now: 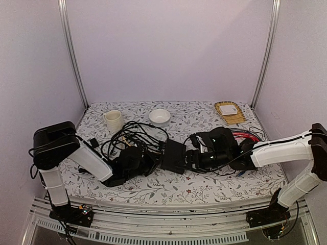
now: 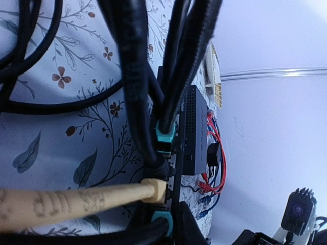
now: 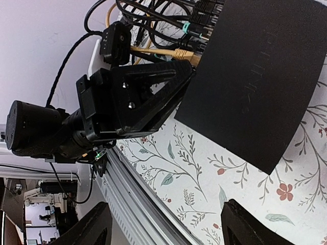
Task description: Pull the plug from the switch port
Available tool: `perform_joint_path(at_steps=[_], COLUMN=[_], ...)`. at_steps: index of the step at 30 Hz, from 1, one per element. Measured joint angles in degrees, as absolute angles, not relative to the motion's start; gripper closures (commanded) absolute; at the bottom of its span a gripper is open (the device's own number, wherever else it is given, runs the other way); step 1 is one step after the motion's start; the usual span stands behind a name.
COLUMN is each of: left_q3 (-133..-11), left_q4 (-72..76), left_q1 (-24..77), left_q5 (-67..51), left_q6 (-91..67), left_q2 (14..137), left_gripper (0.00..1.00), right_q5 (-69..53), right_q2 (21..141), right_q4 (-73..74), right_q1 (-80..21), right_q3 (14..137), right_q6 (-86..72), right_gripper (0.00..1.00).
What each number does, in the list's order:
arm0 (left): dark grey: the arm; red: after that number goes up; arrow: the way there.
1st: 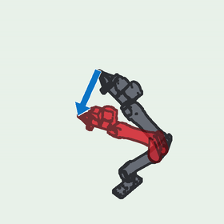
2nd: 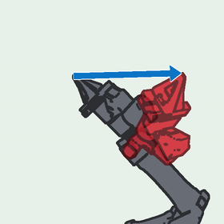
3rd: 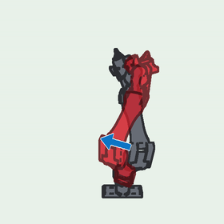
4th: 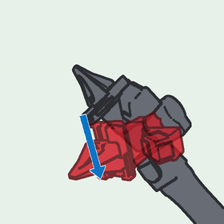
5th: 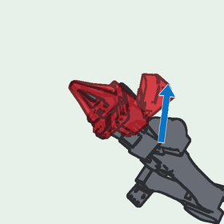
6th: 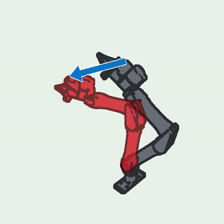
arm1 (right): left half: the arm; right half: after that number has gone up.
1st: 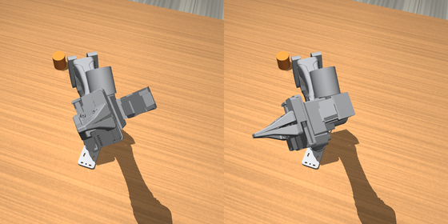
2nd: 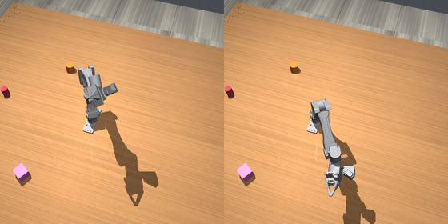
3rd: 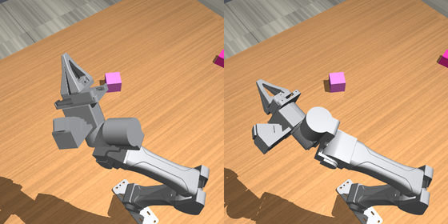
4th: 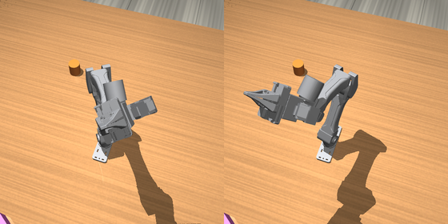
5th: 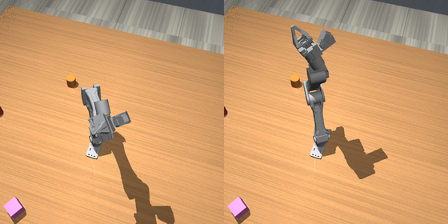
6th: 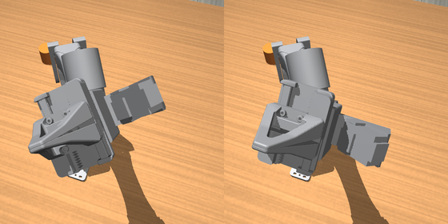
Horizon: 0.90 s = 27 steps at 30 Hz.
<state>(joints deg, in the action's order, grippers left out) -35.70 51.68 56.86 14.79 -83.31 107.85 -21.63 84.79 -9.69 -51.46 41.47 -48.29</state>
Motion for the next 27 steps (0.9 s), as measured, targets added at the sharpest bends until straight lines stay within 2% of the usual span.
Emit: perform_joint_path(at_steps=[10,21,27], left_q3=[-36.4,-34.2,-32.9], left_q4=[45.0,42.9,41.6], left_q1=[55.9,51.8,51.4], left_q5=[15.4,11.0,9.8], left_q6=[-88.3,-91.0,-94.1], left_q2=[104.4,101.1,98.9], left_gripper=[0.92,0.92,0.91], right_q5=[-22.5,-21.2,-18.1], right_q2=[84.5,82.1,87.9], right_q4=[-17.2,-26.1,-34.8], right_q1=[-52.2,-52.6,-55.4], right_q3=[36.2,26.4,25.5], right_q6=[-53.2,-57.3,-60.9], right_gripper=[0.24,0.24,0.24])
